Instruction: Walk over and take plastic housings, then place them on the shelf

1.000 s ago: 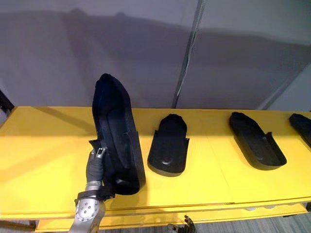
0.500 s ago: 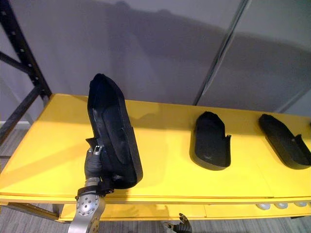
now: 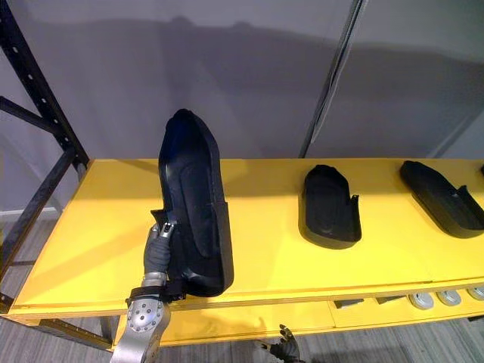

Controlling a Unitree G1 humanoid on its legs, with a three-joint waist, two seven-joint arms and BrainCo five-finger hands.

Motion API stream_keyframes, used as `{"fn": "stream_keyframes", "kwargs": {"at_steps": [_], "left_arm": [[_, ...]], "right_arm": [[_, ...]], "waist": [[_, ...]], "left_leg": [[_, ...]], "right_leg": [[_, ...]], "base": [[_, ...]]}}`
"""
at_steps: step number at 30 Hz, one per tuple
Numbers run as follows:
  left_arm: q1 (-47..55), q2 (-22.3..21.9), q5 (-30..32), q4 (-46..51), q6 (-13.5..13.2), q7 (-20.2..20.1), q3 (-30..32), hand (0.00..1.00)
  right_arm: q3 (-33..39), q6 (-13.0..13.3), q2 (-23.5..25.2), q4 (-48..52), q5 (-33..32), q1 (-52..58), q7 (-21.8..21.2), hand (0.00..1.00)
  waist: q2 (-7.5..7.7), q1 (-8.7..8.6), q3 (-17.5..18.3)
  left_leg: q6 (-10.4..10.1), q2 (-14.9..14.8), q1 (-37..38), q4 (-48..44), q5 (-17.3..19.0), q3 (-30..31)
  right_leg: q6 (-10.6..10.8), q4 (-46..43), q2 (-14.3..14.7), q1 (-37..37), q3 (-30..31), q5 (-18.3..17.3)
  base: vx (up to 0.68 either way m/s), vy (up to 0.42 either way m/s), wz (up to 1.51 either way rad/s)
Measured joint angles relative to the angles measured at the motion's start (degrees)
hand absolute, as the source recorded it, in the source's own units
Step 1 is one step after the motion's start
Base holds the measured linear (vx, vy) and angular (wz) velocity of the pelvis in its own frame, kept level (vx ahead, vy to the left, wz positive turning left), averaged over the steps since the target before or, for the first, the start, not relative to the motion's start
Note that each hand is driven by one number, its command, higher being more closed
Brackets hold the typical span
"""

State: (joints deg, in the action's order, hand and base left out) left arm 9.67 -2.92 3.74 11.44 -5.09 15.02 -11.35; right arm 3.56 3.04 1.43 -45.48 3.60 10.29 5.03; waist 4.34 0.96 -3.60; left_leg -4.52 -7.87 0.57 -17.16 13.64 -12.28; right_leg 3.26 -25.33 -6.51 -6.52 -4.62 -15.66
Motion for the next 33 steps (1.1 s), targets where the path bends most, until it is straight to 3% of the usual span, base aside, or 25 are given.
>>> {"fn": "stream_keyframes", "kwargs": {"at_steps": [10,17,23,28,33], "left_arm": [[-1.8,0.03,2.16,-1.24,3.1,1.05,8.57,1.0],[-9.63,2.52,1.8,-13.55,6.59,4.88,17.94,1.0],[-13.78,5.47,0.92,-23.81,9.12,5.15,23.42,1.0],[-19.55,8.37,0.98,-31.07,9.27,4.95,24.55,1.0],[-25.29,11.77,2.19,-37.66,10.14,4.45,26.88,1.0]], "right_arm": [[0.44,-0.05,-0.33,-0.14,0.03,1.59,-0.83,0.0],[0.28,-0.16,-1.42,-1.73,0.2,1.76,-1.84,0.0],[0.29,-0.16,-1.81,-2.84,0.18,0.74,-2.35,0.0],[0.28,-0.15,-2.05,-3.81,0.17,0.23,-2.97,0.0],[0.3,-0.14,-2.3,-5.92,0.15,-1.41,-3.37,0.0]], "waist": [[-0.53,-0.05,1.34],[-1.66,-0.19,2.66],[-2.31,-1.66,2.94],[-2.37,-1.75,2.99],[-2.31,-2.89,3.0]], "left_leg": [[0.97,0.07,2.75,3.25,-1.68,-1.65],[0.78,0.39,3.75,7.28,-4.55,-2.26],[0.27,0.4,4.73,12.12,-7.72,-3.26],[0.35,1.12,4.72,13.65,-8.62,-3.15],[0.45,1.89,4.72,14.51,-8.8,-2.55]], "right_leg": [[0.29,12.03,1.09,5.58,1.33,7.36],[-0.15,16.61,1.98,6.17,2.48,11.05],[-0.84,21.64,3.1,6.07,3.75,15.04],[-0.84,24.76,3.04,6.46,4.32,17.11],[-0.51,26.08,2.9,6.48,5.36,18.03]], "base": [[0.01,0.082,-0.11],[-0.1,0.021,-0.06],[-0.13,-0.03,-0.13],[-0.07,0.013,-0.07],[0.0,0.027,-0.06]]}}
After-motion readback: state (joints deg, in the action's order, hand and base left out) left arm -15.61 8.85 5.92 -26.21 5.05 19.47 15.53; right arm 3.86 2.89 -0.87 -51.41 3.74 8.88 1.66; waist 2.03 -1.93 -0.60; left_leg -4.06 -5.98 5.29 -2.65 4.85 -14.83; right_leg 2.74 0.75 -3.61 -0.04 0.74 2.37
